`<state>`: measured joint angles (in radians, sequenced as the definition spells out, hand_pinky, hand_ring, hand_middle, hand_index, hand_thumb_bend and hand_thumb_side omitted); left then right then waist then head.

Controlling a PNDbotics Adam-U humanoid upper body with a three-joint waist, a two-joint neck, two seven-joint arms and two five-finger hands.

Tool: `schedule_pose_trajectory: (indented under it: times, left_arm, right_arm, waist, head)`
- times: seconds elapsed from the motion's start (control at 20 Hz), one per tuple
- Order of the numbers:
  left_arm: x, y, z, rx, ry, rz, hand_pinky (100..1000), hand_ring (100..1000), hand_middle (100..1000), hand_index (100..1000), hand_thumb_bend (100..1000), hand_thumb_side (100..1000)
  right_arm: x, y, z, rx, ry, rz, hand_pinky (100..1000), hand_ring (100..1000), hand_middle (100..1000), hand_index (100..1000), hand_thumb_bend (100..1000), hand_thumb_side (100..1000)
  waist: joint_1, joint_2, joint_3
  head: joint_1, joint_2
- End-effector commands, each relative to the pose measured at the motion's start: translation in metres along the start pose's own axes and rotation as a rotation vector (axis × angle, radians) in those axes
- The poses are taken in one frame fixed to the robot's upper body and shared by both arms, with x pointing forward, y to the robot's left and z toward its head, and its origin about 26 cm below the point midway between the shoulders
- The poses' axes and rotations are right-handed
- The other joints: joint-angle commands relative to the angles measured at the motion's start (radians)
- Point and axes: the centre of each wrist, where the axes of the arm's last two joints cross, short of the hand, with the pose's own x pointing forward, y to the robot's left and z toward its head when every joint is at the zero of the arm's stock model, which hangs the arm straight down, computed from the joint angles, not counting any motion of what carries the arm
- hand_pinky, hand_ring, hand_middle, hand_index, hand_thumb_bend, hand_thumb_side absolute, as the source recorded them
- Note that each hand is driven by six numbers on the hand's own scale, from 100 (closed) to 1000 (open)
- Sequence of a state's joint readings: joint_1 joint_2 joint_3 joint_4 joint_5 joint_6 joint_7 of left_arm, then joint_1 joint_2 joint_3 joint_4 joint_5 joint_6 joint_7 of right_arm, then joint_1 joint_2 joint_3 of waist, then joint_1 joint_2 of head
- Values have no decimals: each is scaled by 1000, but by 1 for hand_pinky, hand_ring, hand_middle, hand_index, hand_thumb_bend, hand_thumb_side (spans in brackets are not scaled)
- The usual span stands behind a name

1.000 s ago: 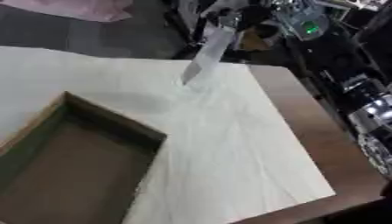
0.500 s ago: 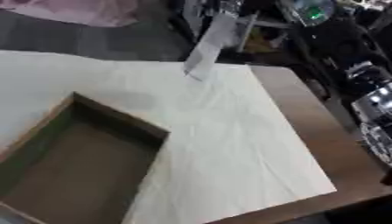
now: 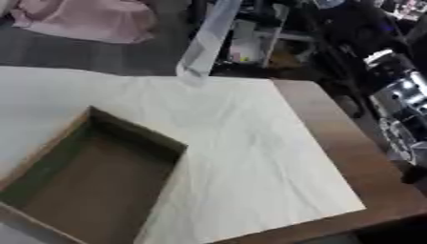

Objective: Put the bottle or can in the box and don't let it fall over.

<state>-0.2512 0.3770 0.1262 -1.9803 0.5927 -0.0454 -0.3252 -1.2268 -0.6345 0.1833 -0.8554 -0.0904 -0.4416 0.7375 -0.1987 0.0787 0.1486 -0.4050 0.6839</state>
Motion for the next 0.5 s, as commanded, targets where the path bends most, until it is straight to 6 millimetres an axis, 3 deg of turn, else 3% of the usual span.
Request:
schedule_pose_trajectory:
  times: [0.05,0.5]
  left_arm:
    - [8,-3,-8,-7,-28,8,621,768,656,879,129,714]
    - [10,-5,-16,13,-31,35,624,769,658,880,139,717]
  right_arm:
    - [16,-11,-13,95,-101,110,100,735,144,248,115,258]
    - [15,17,-46,155,-129,83,100,729,144,249,122,272]
  waist:
    - [10,-26,9]
    - [4,-41,75]
  head:
    - [-26,17]
    - [-83,47]
